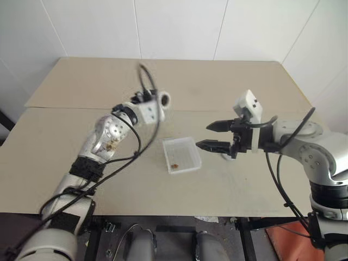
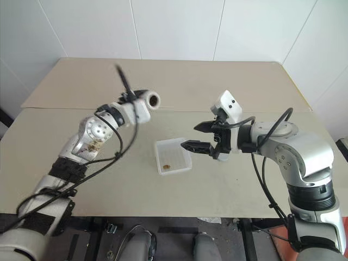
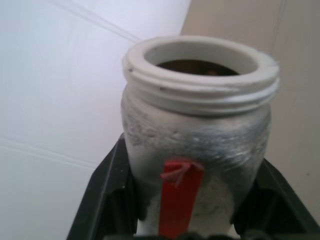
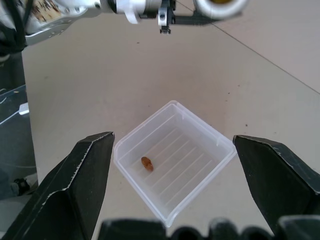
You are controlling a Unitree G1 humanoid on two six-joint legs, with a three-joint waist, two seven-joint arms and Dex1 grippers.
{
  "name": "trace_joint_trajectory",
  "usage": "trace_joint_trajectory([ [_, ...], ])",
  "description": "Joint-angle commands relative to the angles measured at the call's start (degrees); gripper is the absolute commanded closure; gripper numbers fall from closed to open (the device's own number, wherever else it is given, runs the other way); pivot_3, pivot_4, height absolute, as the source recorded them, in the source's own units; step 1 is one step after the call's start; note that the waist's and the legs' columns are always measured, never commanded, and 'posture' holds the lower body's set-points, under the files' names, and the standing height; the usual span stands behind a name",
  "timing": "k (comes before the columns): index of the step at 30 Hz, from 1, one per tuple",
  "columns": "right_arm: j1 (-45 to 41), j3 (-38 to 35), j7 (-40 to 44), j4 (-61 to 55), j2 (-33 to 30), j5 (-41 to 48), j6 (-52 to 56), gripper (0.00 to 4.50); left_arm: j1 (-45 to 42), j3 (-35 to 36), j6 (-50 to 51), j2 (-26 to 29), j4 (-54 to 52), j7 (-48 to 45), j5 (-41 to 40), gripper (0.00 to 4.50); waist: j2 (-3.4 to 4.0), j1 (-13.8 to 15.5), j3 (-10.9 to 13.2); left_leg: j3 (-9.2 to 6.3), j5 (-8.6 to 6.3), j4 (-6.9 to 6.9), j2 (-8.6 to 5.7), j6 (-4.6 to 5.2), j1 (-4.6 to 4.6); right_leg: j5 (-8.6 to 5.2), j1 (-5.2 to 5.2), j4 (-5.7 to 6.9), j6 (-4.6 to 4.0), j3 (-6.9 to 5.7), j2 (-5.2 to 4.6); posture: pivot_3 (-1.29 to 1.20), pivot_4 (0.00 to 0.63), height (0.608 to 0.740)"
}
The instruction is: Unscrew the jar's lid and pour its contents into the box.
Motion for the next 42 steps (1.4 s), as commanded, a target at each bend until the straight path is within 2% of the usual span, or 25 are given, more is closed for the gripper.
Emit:
trace_joint_trajectory([
  [1,0.06,-2.23,-0.42,-2.04,0.34,0.75,-3.01,0.03,2.65,8.18,17.21,-2.51,-7.55,-3.88,-12.83,2.59,0.0,-0.29,0.0,0.0,0.0,0.0,-0.01,0.0,0.01,0.0,0.01,0.0,0.0,0.01,0.0,0.0,0.15,0.74],
  [4,0.48,-1.97,-0.63,-2.26,0.0,0.24,-3.91,0.03,4.87,13.29,24.8,-4.31,-10.04,-3.59,-19.4,2.59,0.0,-0.62,0.0,-0.05,0.0,0.0,-0.02,0.0,0.04,0.0,0.03,-0.01,0.0,0.02,0.0,0.0,0.15,0.74],
  [8,0.6,-1.41,-0.72,-2.1,-0.47,-0.21,-4.33,0.03,7.02,16.05,28.73,-4.79,-10.76,-4.41,-24.43,2.59,0.0,-0.9,0.0,-0.07,0.0,0.0,-0.03,0.0,0.06,0.0,0.05,-0.02,0.0,0.01,0.0,0.0,0.15,0.74],
  [15,1.82,-1.37,-0.4,-2.92,-1.56,-0.7,-6.25,0.03,13.45,15.84,22.96,-4.84,-9.49,-7.58,-26.89,2.59,0.0,-0.96,0.0,-0.08,0.0,-0.01,-0.04,0.0,0.08,0.0,0.07,-0.04,0.0,0.01,-0.01,0.0,0.15,0.74],
  [26,3.83,-1.24,1.29,-4.01,-2.65,-1.68,-11.11,0.03,17.02,16.12,13.67,-6.34,-5.84,-8.96,-27.9,2.59,0.0,-0.87,-0.01,-0.07,0.0,-0.01,-0.04,0.0,0.12,0.01,0.12,-0.05,-0.01,0.02,-0.02,0.0,0.15,0.74],
  [31,4.94,-1.22,2.26,-4.2,-2.75,-2.27,-13.46,0.03,19.07,14.7,9.47,-6.29,-5.71,-8.19,-25.94,2.59,0.0,-0.87,-0.01,-0.07,0.0,-0.01,-0.04,0.0,0.12,0.01,0.13,-0.06,-0.01,0.02,-0.03,0.0,0.15,0.74],
  [39,5.61,-1.26,2.65,-4.27,-2.86,-2.47,-14.86,0.0,21.76,14.28,7.45,-5.9,-7.06,-8.01,-26.06,0.01,0.0,-0.91,-0.01,-0.07,0.0,-0.03,-0.04,0.0,0.16,0.01,0.14,-0.06,-0.01,0.03,-0.02,0.0,0.15,0.74],
  [42,5.57,-1.16,2.61,-4.26,-2.78,-2.48,-14.86,0.0,23.3,14.51,8.88,-4.68,-9.44,-8.1,-26.33,0.01,0.0,-0.95,-0.01,-0.07,0.0,-0.03,-0.04,0.0,0.16,0.01,0.15,-0.07,-0.01,0.03,-0.02,0.0,0.15,0.74],
])
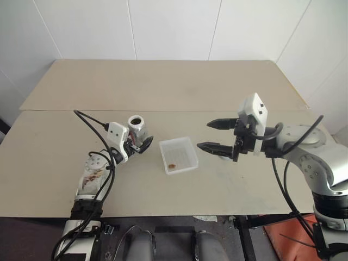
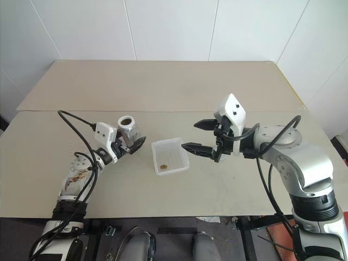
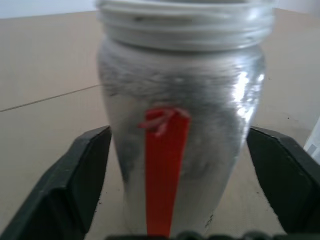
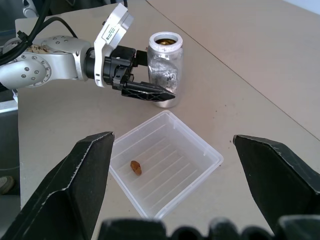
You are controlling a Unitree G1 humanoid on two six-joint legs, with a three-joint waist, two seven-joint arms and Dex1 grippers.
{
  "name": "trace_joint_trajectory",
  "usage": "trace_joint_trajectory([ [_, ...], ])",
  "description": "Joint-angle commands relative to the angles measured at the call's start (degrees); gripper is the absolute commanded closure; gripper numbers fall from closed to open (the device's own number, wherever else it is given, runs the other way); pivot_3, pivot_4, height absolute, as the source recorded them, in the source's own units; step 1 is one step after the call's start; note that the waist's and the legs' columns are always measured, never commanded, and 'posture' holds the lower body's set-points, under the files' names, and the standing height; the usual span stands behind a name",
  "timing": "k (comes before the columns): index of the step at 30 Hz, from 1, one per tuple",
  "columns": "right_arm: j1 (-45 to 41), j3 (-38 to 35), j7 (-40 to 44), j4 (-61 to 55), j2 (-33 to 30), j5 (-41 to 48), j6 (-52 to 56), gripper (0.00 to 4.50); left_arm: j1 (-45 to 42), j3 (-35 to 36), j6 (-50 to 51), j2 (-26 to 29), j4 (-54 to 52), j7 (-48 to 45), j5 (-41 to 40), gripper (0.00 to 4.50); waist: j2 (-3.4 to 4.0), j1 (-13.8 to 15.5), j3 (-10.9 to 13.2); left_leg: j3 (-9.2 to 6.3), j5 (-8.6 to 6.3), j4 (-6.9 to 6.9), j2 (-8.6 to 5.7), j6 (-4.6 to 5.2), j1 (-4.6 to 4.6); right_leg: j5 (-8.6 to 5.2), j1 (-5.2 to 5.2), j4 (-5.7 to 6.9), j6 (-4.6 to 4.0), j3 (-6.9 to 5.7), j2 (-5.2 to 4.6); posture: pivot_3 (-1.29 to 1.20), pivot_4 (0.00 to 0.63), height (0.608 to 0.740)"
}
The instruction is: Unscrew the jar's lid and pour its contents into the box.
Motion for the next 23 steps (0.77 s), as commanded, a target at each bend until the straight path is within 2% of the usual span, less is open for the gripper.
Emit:
trace_joint_trajectory([
  [1,-0.16,-1.16,0.08,-1.99,-0.61,-0.08,-1.85,0.0,1.93,0.79,1.72,2.1,-5.09,-0.17,-0.87,0.01,0.0,-0.09,0.0,0.0,0.0,0.0,0.0,0.0,0.0,0.0,-0.01,0.0,0.0,0.0,0.0,0.0,0.15,0.74],
  [3,0.07,-1.15,-0.03,-2.25,-0.7,-0.14,-1.79,0.0,4.48,1.66,5.0,4.64,-8.99,-1.86,-2.57,0.01,0.0,-0.24,0.0,0.01,0.0,-0.03,0.02,0.0,0.01,0.0,-0.03,0.0,0.0,0.02,0.01,0.0,0.15,0.74],
  [8,2.15,-2.46,-0.07,-2.97,-1.95,-0.33,-1.94,0.0,15.52,6.58,10.05,17.66,-20.59,-12.37,-8.23,0.01,0.01,-0.39,0.0,0.09,0.0,-0.1,0.13,0.0,0.04,0.0,-0.09,0.01,-0.01,0.08,0.07,0.0,0.15,0.74],
  [12,3.6,-3.57,-0.04,-3.13,-2.58,-0.28,-2.44,0.0,22.46,14.89,12.09,27.27,-25.24,-24.51,-17.17,0.01,0.02,-0.13,0.0,0.15,-0.01,-0.13,0.17,-0.01,0.19,-0.01,0.02,-0.02,-0.03,0.07,0.06,0.0,0.15,0.74],
  [15,6.26,-5.03,0.92,-3.33,-3.57,-0.72,-4.35,0.0,25.9,25.63,12.54,34.37,-25.19,-36.47,-24.67,0.01,0.0,0.14,0.0,0.17,-0.01,-0.15,0.21,-0.02,0.22,-0.03,0.06,-0.06,-0.06,0.01,0.06,0.0,0.15,0.74],
  [17,7.99,-5.72,1.45,-3.62,-4.07,-1.02,-5.97,0.0,27.7,30.26,11.57,36.44,-24.56,-41.7,-27.24,0.01,0.01,0.16,0.0,0.2,-0.02,-0.18,0.22,-0.03,0.21,-0.04,0.05,-0.1,-0.07,0.01,0.07,0.0,0.15,0.74],
  [20,9.84,-7.66,2.06,-3.36,-5.12,-1.15,-7.76,0.0,28.52,33.89,13.08,37.92,-24.99,-40.89,-27.77,0.01,0.05,0.06,-0.01,0.25,-0.02,-0.19,0.22,-0.03,0.26,-0.04,0.06,-0.08,-0.07,0.03,0.06,0.0,0.15,0.74],
  [23,10.91,-8.19,2.7,-3.01,-5.76,-1.27,-8.95,0.0,28.46,34.25,13.13,37.49,-25.65,-39.88,-28.16,0.01,0.05,0.03,-0.02,0.25,-0.02,-0.19,0.26,-0.03,0.31,-0.04,0.1,-0.06,-0.07,0.05,0.11,0.0,0.15,0.74],
])
